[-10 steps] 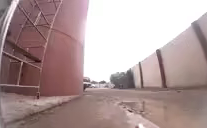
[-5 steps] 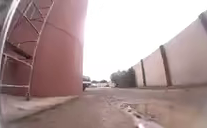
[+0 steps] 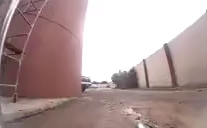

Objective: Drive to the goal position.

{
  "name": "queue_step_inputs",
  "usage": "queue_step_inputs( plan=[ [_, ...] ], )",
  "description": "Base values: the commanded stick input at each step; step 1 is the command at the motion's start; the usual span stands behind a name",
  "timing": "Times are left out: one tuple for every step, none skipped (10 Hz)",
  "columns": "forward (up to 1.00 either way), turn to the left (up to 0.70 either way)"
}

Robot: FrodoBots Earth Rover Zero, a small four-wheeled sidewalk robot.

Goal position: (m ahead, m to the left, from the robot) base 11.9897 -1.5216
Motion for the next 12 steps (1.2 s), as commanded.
queue_step_inputs(
  plan=[
    [1.00, 0.00],
    [1.00, 0.00],
    [1.00, 0.00],
    [1.00, 0.00],
    [1.00, 0.00],
    [1.00, 0.00],
    [1.00, 0.00],
    [1.00, 0.00],
    [1.00, 0.00],
    [1.00, 0.00],
    [1.00, 0.00],
    [1.00, 0.00]
  ],
)
